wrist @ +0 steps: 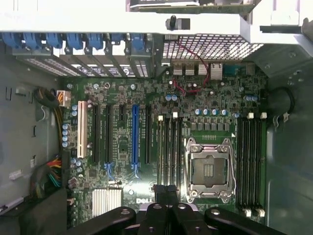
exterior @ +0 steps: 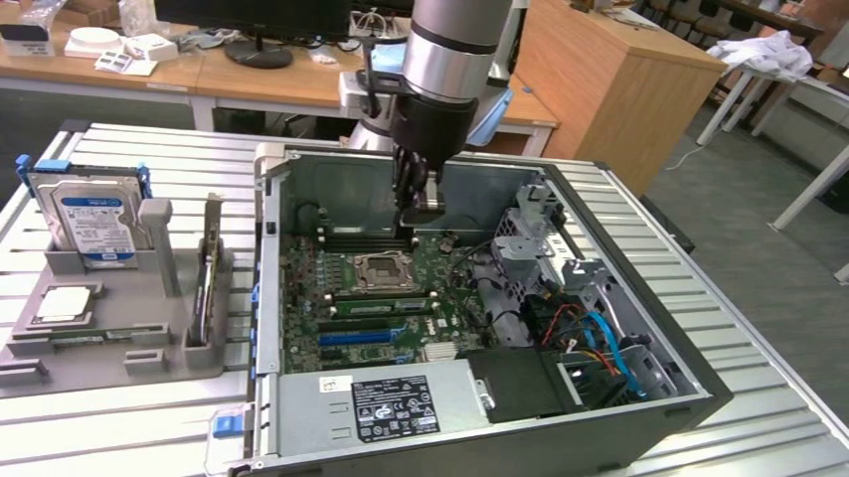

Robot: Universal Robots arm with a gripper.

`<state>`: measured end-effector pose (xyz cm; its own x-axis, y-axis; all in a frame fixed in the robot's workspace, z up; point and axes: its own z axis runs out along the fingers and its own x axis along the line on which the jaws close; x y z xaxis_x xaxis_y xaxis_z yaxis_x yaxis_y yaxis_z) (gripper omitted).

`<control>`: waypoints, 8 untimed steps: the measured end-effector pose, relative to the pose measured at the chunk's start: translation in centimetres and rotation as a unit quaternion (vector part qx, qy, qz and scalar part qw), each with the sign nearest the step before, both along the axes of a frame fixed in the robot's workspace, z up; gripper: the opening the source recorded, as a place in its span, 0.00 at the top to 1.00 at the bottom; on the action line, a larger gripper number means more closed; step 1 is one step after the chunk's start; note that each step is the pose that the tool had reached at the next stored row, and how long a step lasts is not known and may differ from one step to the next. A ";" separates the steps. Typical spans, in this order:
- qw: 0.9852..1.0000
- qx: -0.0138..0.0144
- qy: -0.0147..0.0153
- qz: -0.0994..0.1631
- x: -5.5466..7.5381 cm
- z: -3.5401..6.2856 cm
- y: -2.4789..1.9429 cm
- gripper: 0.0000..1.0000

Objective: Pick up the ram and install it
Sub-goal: 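Press down the ram until it locks into place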

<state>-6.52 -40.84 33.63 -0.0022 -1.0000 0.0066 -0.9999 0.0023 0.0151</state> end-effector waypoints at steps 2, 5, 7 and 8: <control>1.000 0.000 0.001 0.000 0.4 0.00 0.00 0.89; 1.000 0.000 0.003 0.000 0.9 0.00 0.00 0.89; 1.000 0.000 0.004 0.000 1.1 0.00 -0.01 0.89; 1.000 0.000 0.004 0.000 1.1 0.01 -0.01 0.89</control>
